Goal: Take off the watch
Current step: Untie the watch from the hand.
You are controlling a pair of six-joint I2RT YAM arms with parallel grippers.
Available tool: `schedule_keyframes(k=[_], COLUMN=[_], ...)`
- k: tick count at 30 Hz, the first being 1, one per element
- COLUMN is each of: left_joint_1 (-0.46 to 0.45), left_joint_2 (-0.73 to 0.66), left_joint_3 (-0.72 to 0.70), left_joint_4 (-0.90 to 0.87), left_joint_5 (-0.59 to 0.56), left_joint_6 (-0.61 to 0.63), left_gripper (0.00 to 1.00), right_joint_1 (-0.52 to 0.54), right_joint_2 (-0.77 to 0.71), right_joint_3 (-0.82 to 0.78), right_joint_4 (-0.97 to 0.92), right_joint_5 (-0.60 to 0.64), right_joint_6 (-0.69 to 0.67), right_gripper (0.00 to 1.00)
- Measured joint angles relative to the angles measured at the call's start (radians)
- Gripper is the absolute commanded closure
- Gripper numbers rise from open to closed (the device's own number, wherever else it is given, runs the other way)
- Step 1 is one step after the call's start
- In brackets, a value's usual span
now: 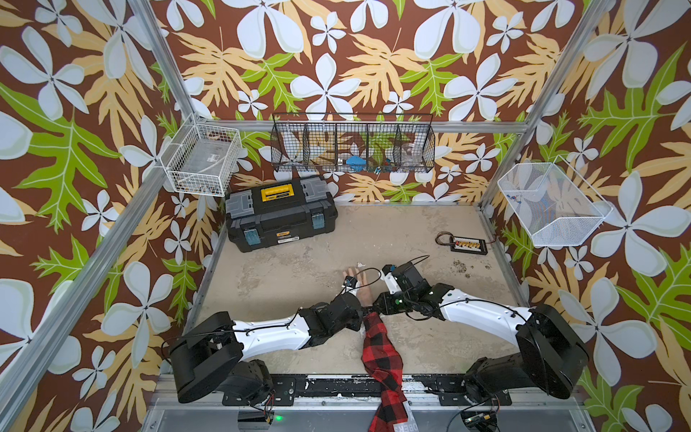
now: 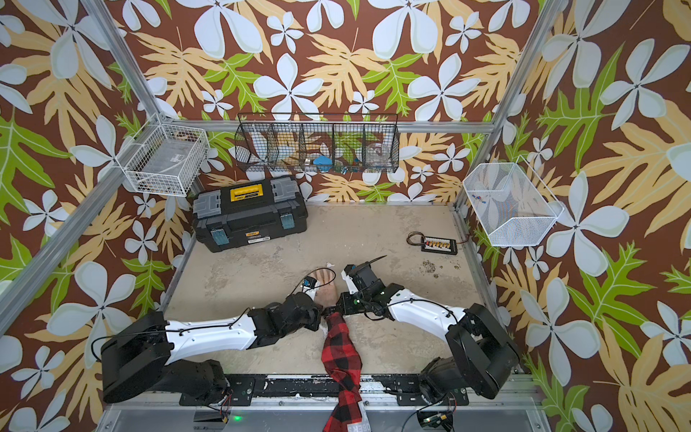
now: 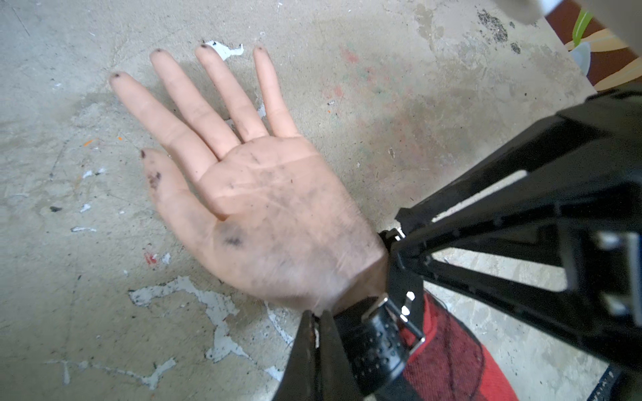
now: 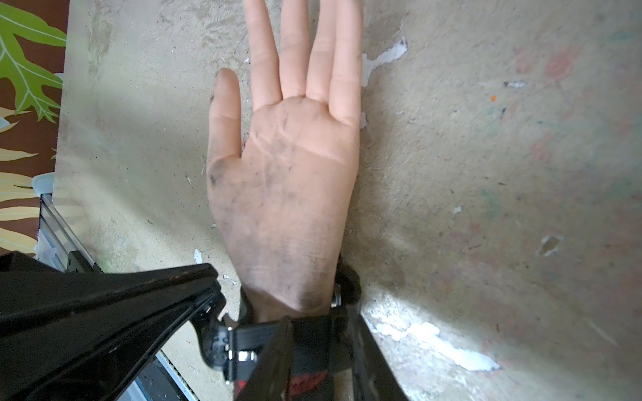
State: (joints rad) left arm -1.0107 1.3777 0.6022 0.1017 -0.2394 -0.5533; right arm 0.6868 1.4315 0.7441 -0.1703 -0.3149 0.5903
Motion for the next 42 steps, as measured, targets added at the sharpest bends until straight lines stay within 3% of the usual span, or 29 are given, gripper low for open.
schedule_keyframes(k=[11, 19, 26, 30, 34, 36, 39, 42], left_joint_1=[0.0, 0.006, 0.016, 0.017, 0.017, 0.017, 0.018, 0.018], left_joint_2=[-0.143, -0.25, -0.303, -0.311, -0.287, -0.256, -0.191, -0.136], left_joint_3=[0.085, 0.086, -0.015, -0.076, -0.129, -0.143, -0.145, -0.144], left_joint_4=[-0.085, -0.127, -0.119, -0.08, -0.019, 0.015, 0.061, 0.094], left_joint_5=[-0.041, -0.089, -0.091, -0.062, -0.008, 0.019, 0.063, 0.091], left_joint_6=[0.038, 0.058, 0.046, 0.035, 0.032, 0.023, 0.008, 0.005], left_gripper=[0.5, 0.47, 0.47, 0.49, 0.49, 0.5, 0.51, 0.52], right_joint_1=[0.0, 0.0, 0.0, 0.002, 0.002, 0.002, 0.002, 0.002], right_joint_2=[-0.08, -0.134, -0.12, -0.078, -0.04, -0.031, -0.027, -0.025], right_joint_3=[0.06, 0.108, 0.11, 0.09, 0.088, 0.088, 0.082, 0.069], right_joint_4=[-0.064, -0.095, -0.057, -0.044, -0.042, -0.041, -0.034, -0.026], right_joint_5=[0.026, 0.006, -0.106, -0.132, -0.132, -0.128, -0.122, -0.103], right_joint_6=[-0.015, -0.014, 0.011, 0.012, 0.006, 0.002, -0.003, -0.004], right_gripper=[0.61, 0.44, 0.41, 0.5, 0.81, 0.92, 1.0, 1.0])
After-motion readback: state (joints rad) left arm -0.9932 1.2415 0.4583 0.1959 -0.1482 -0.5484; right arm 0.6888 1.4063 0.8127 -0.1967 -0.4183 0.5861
